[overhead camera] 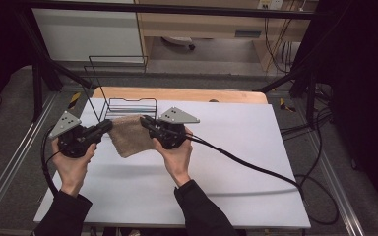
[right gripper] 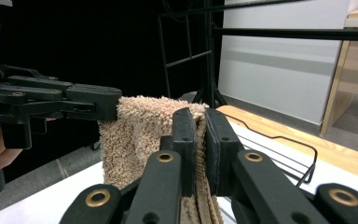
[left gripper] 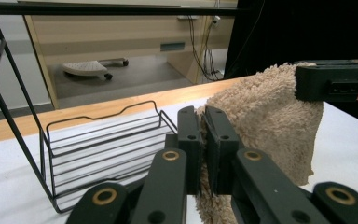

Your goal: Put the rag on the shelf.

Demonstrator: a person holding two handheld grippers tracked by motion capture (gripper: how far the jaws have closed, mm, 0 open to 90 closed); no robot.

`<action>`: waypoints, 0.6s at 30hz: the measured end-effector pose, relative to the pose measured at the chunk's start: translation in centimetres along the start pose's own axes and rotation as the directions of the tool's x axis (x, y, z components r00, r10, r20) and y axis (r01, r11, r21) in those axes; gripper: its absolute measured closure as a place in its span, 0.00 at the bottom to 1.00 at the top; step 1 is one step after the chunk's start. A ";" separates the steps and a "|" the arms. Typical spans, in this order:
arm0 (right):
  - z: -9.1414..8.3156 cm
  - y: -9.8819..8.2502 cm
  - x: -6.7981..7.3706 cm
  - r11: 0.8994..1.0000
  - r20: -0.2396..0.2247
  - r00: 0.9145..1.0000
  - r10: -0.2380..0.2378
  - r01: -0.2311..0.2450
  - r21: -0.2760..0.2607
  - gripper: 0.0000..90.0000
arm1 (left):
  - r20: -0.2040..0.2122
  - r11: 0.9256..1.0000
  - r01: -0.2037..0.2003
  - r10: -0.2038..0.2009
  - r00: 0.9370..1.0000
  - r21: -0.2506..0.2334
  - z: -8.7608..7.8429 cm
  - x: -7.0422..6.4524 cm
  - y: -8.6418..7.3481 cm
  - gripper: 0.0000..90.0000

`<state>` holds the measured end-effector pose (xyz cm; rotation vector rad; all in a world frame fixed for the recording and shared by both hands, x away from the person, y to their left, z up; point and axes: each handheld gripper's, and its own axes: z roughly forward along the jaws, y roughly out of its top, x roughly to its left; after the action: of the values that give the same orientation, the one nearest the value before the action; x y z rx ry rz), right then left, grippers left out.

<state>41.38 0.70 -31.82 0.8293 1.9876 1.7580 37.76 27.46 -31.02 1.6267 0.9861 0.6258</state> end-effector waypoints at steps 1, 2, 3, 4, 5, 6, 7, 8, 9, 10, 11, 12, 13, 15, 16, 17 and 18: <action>0.1 0.1 0.0 1.000 0.001 1.000 -0.001 0.002 -0.002 0.93 | -0.001 1.000 -0.001 0.001 1.000 -0.003 0.0 0.1 0.1 0.95; 0.1 0.3 0.0 1.000 0.002 1.000 -0.004 0.004 -0.005 0.93 | -0.003 1.000 -0.001 0.001 1.000 -0.006 0.0 0.1 0.3 0.95; 0.2 0.4 0.1 1.000 0.004 1.000 -0.007 0.007 -0.008 0.93 | -0.005 1.000 0.000 0.000 1.000 -0.009 0.0 0.2 0.4 0.95; 0.2 0.6 0.1 1.000 0.004 1.000 -0.010 0.010 -0.010 0.93 | -0.007 1.000 -0.001 0.001 1.000 -0.010 -0.1 0.3 0.6 0.95; 0.3 0.8 0.2 1.000 0.006 1.000 -0.011 0.011 -0.015 0.93 | -0.006 1.000 0.001 -0.001 1.000 -0.015 -0.1 0.3 0.7 0.95; 0.4 0.9 0.2 1.000 0.004 1.000 -0.010 0.010 -0.018 0.93 | -0.006 1.000 0.001 -0.001 1.000 -0.015 -0.1 0.3 0.7 0.95; 0.4 1.0 0.2 1.000 0.004 1.000 -0.006 0.006 -0.022 0.93 | -0.006 1.000 0.002 -0.002 1.000 -0.019 -0.2 0.4 0.8 0.95; 0.4 1.2 0.2 1.000 0.003 1.000 -0.007 0.007 -0.024 0.93 | -0.005 1.000 0.001 -0.001 1.000 -0.026 -0.2 0.6 1.1 0.95; 0.5 1.3 0.3 1.000 0.003 1.000 -0.010 0.010 -0.027 0.93 | -0.005 1.000 0.003 -0.004 1.000 -0.030 -0.3 0.7 1.2 0.95; 0.6 1.4 0.3 0.999 0.004 1.000 -0.011 0.012 -0.031 0.93 | -0.008 0.999 0.004 -0.005 1.000 -0.033 -0.3 0.7 1.4 0.95; 0.6 1.5 0.3 0.999 0.005 1.000 -0.015 0.015 -0.034 0.93 | -0.010 0.999 0.002 -0.003 1.000 -0.035 -0.3 0.8 1.6 0.95; 0.7 1.7 0.4 0.999 0.008 1.000 -0.014 0.015 -0.036 0.93 | -0.009 0.999 0.004 -0.005 1.000 -0.040 -0.3 0.8 1.7 0.95; 0.7 1.8 0.4 0.999 0.009 1.000 -0.016 0.016 -0.042 0.93 | -0.010 0.999 0.003 -0.003 1.000 -0.044 -0.4 0.9 1.9 0.95; 0.8 2.1 0.5 0.999 0.008 1.000 -0.017 0.018 -0.051 0.93 | -0.008 0.999 0.002 -0.002 1.000 -0.047 -0.4 1.0 2.1 0.95; 0.8 2.3 0.5 0.998 0.009 1.000 -0.019 0.019 -0.057 0.93 | -0.008 0.999 0.001 -0.001 1.000 -0.051 -0.4 1.0 2.2 0.95; 0.8 2.5 0.6 0.998 0.008 1.000 -0.017 0.017 -0.061 0.93 | -0.009 0.998 -0.002 0.001 1.000 -0.059 -0.6 1.2 2.6 0.95; 0.9 2.6 0.6 0.998 0.008 1.000 -0.018 0.019 -0.065 0.93 | -0.011 0.998 -0.002 0.001 1.000 -0.064 -0.6 1.2 2.8 0.95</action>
<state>41.97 1.91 -29.32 0.7928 1.9161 1.7964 38.70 28.60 -28.27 1.5696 0.9632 0.6615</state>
